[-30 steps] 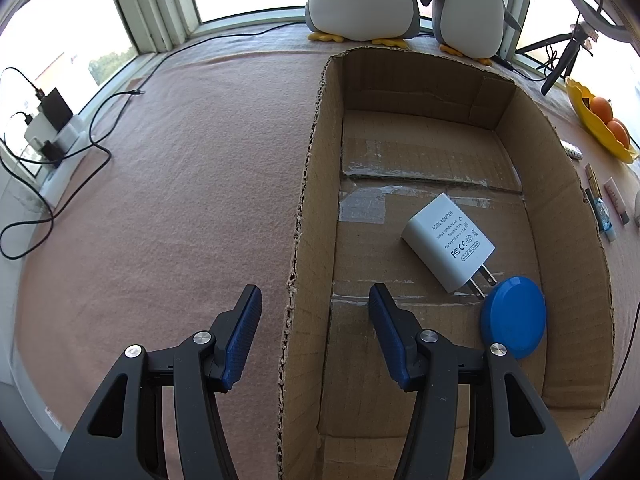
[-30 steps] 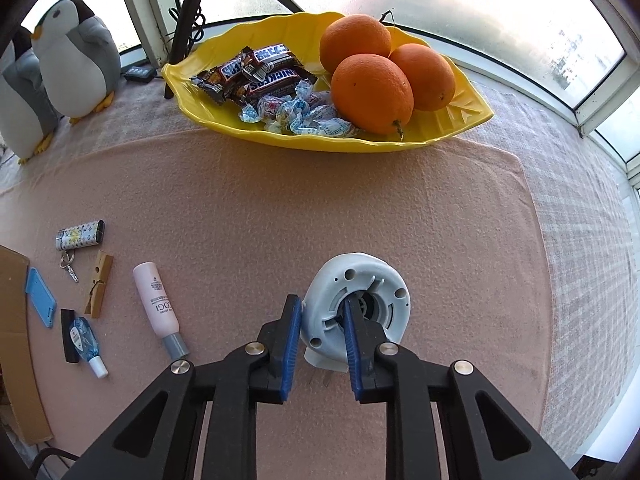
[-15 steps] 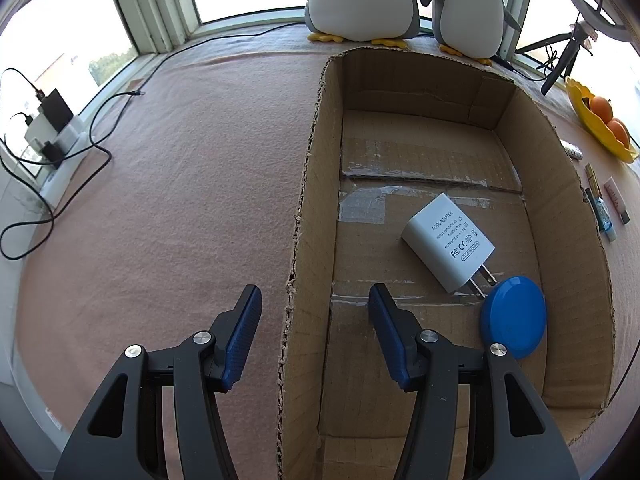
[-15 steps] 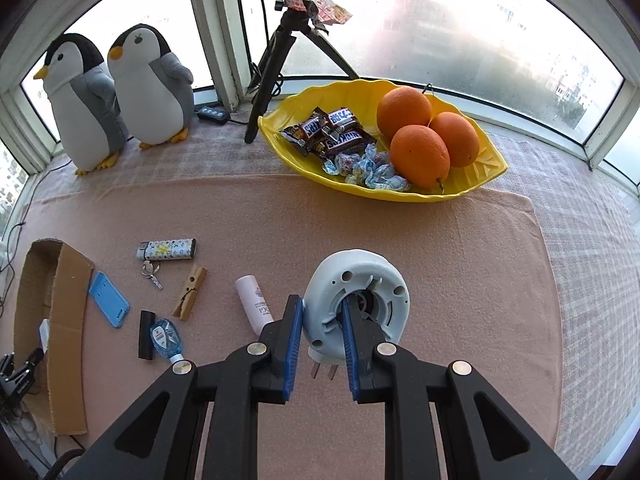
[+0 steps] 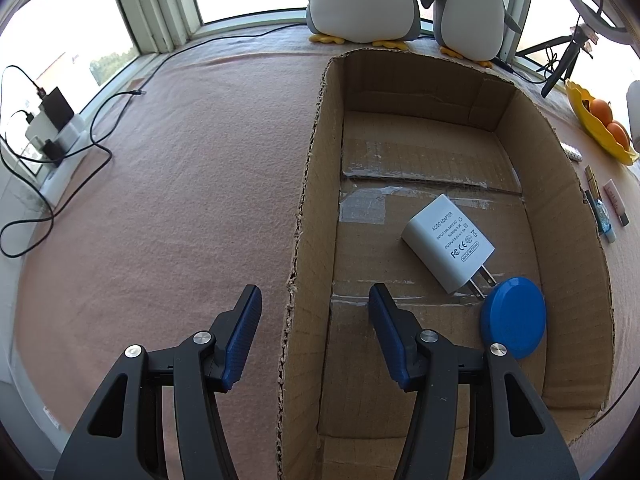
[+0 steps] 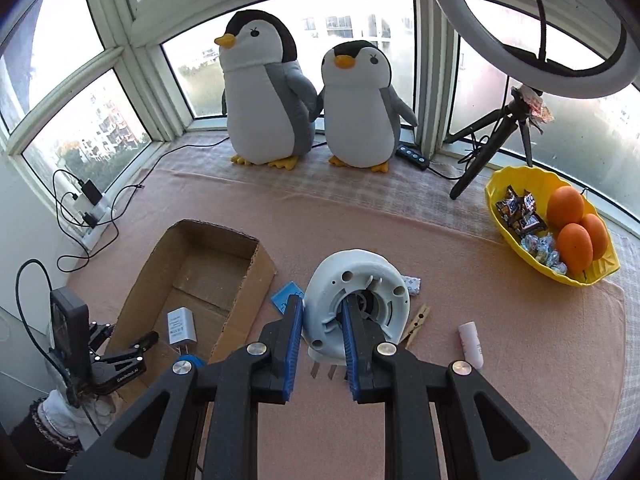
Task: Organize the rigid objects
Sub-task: 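Lift the white plug adapter with the right gripper toward the box, then lower the plug adapter into the box and open the right gripper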
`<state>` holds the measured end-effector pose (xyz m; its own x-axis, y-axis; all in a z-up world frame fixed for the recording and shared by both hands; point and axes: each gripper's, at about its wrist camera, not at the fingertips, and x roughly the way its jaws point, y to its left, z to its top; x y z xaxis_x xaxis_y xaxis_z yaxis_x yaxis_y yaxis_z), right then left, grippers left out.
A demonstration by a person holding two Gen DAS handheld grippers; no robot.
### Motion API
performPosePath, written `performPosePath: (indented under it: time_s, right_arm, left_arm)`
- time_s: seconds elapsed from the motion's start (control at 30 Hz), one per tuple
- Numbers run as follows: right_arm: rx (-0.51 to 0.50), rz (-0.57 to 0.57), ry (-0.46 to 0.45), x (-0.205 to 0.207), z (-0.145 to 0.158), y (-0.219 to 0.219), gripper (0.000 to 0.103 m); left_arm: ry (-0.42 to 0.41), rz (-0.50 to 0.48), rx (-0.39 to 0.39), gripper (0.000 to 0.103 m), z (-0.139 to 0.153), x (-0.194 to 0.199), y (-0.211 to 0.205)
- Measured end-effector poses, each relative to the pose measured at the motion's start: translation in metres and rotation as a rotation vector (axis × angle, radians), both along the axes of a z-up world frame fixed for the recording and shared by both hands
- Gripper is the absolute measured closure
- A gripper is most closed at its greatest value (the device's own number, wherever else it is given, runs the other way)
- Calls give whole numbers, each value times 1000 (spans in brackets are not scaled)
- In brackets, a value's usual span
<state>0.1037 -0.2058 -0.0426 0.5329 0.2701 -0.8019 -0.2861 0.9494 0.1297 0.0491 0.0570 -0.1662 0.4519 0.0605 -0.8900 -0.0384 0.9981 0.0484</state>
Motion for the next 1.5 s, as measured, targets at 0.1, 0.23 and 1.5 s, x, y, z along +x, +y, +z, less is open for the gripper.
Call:
performPosePath:
  time_s: [0.1, 0.23, 1.5]
  right_arm:
    - [10, 52, 8, 3, -5, 29, 85]
    - [11, 102, 24, 7, -16, 60, 85]
    - [22, 177, 96, 16, -60, 114, 56]
  left_arm:
    - [-2, 2, -2, 48, 0, 0, 0]
    - [-1, 2, -3, 48, 0, 0, 0]
    - [-5, 1, -2, 47, -1, 0, 0]
